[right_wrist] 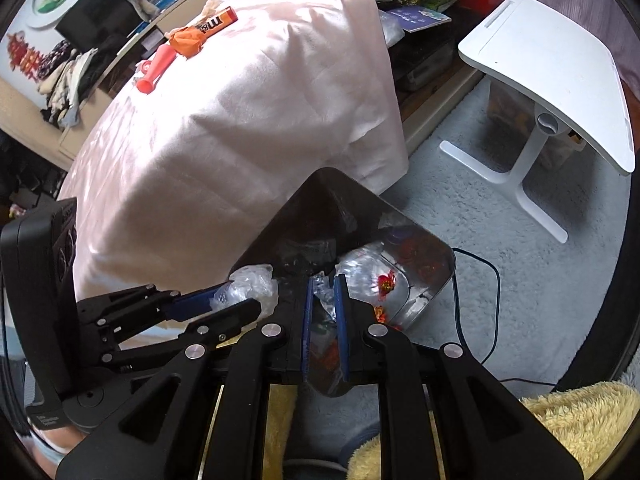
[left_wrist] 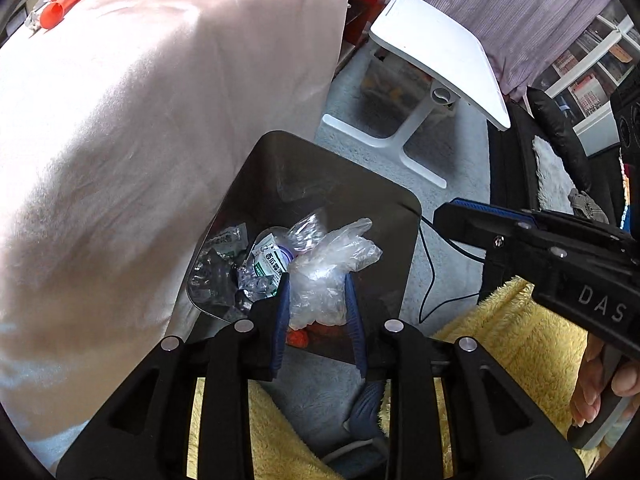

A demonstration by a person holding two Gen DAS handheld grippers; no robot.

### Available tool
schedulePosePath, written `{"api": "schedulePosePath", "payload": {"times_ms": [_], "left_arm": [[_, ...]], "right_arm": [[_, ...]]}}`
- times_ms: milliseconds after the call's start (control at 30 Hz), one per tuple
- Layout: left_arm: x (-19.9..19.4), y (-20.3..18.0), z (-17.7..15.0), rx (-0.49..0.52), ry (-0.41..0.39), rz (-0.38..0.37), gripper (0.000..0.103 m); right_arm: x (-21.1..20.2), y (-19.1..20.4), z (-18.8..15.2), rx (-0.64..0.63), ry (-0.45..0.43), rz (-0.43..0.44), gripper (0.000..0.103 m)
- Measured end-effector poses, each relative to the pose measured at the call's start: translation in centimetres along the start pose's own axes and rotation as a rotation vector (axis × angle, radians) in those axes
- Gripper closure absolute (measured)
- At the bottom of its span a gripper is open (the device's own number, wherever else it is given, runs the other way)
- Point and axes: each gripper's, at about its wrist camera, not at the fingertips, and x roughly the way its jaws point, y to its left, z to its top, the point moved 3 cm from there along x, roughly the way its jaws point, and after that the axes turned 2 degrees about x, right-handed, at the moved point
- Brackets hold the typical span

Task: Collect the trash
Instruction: 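Carry the clear bag over the black bin and open the left tool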

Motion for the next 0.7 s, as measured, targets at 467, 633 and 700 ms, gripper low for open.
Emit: {"api": "schedulePosePath", "payload": {"times_ms": [467, 633, 700], "left_arm": [[-8.9, 2.0, 1.0, 0.01, -0.157, 0.132, 0.008], [-12.4, 5.1, 1.6, -0.066, -0.218, 0.18, 0.008], [-13.3, 6.5, 1.9, -0.091, -0.235, 0.208, 0.008]], "right_arm": [[-3.5, -0.6, 4.4, -0.024, -0.155, -0.148, 0.006], [-5.0, 0.2, 6.6, -0.039, -0.198, -0.104, 0.006], [-5.5, 0.9, 7.5, -0.051, -0.212, -0.082, 0.006]]}}
